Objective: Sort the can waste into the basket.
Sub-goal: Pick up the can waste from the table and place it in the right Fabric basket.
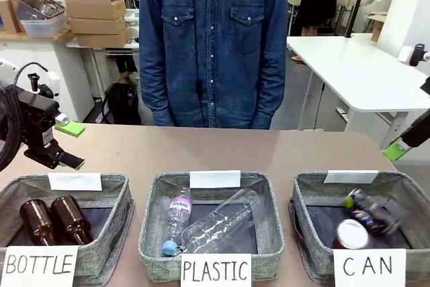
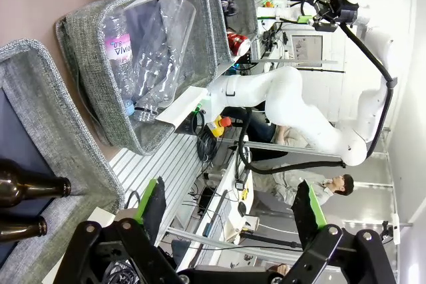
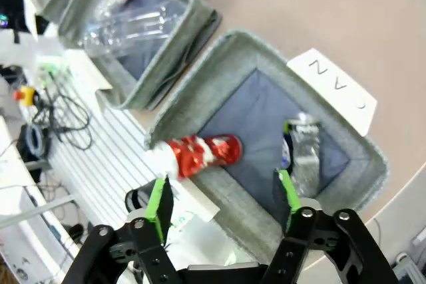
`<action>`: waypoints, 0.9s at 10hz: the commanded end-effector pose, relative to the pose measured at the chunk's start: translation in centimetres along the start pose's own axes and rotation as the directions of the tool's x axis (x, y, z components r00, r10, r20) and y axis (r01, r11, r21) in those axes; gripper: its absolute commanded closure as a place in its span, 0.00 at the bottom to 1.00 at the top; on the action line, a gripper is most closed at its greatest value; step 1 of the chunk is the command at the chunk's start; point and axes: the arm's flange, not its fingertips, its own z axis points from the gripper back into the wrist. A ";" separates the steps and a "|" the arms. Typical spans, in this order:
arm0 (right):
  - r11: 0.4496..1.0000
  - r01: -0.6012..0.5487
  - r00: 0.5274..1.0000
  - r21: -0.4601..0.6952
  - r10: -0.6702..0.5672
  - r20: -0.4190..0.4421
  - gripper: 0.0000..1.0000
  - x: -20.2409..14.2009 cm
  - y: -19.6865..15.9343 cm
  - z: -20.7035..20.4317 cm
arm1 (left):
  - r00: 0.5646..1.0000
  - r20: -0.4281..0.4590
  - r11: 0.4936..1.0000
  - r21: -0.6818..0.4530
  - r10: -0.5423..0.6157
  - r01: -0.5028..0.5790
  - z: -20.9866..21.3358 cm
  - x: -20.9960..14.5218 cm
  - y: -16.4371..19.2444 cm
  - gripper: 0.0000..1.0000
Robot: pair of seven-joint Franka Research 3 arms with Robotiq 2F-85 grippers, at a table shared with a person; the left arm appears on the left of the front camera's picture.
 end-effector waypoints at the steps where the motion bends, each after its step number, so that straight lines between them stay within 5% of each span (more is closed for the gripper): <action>1: 1.000 -0.021 1.000 -0.011 0.021 0.008 0.00 0.2 -0.3 -0.1 | 1.000 0.005 1.000 -0.006 0.010 -0.010 -0.4 -0.9 0.0 0.00; 7: 0.997 0.037 0.998 0.066 -0.040 0.046 0.00 0.5 -0.4 0.1 | 1.000 0.005 1.000 -0.006 0.010 -0.010 -0.4 -0.9 0.0 0.00; 8: 0.917 0.206 0.956 0.342 -0.263 0.129 0.00 1.6 -0.5 1.3 | 1.000 0.005 1.000 -0.006 0.010 -0.010 -0.4 -0.9 0.0 0.00; 9: 0.663 0.441 0.775 0.606 -0.621 0.116 0.00 3.1 -1.2 2.6 | 1.000 0.005 1.000 -0.006 0.010 -0.010 -0.4 -0.9 0.0 0.00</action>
